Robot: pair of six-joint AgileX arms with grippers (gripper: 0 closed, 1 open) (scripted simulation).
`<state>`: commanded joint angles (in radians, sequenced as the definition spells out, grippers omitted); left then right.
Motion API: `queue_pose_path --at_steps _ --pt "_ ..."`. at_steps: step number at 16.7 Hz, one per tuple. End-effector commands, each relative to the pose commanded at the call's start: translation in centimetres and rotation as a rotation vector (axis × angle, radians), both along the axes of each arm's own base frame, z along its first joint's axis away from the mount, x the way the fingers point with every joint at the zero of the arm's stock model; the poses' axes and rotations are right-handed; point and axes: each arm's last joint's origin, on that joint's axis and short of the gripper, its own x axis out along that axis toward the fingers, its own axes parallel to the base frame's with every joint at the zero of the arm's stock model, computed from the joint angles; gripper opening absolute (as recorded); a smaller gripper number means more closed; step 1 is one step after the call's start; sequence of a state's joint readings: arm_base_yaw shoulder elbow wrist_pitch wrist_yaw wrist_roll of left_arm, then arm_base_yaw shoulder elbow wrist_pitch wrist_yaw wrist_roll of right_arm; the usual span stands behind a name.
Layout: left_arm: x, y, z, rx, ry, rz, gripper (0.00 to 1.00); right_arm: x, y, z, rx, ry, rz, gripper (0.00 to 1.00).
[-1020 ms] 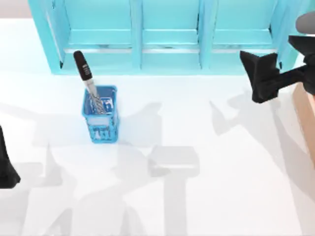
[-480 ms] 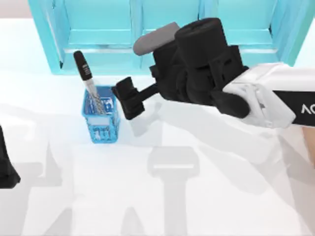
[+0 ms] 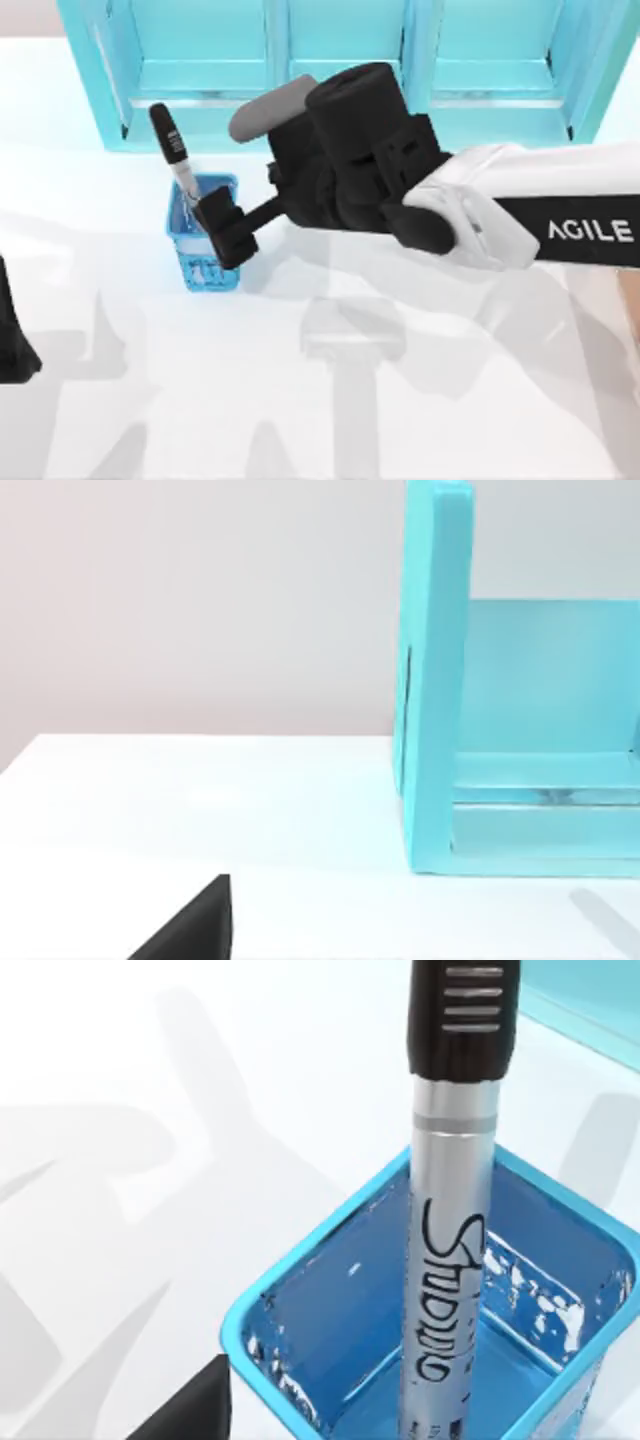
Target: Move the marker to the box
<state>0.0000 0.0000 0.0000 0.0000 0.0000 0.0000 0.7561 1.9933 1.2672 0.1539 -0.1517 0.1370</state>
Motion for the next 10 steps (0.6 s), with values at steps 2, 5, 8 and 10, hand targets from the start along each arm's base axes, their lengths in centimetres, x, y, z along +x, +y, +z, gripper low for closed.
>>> queue_pose_path --at_steps 2,5,8,10 --pt "0.0 0.0 0.0 0.000 0.000 0.000 1.00 0.1 -0.2 -0.1 -0.002 0.001 -0.004 1.00" --pt "0.0 0.0 0.0 0.000 0.000 0.000 1.00 0.9 1.1 -0.7 0.000 0.000 0.000 1.00" --pt "0.0 0.0 0.0 0.000 0.000 0.000 1.00 2.4 3.2 -2.0 0.000 0.000 0.000 1.00" --pt "0.0 0.0 0.0 0.000 0.000 0.000 1.00 3.4 4.6 -3.2 0.000 0.000 0.000 1.00"
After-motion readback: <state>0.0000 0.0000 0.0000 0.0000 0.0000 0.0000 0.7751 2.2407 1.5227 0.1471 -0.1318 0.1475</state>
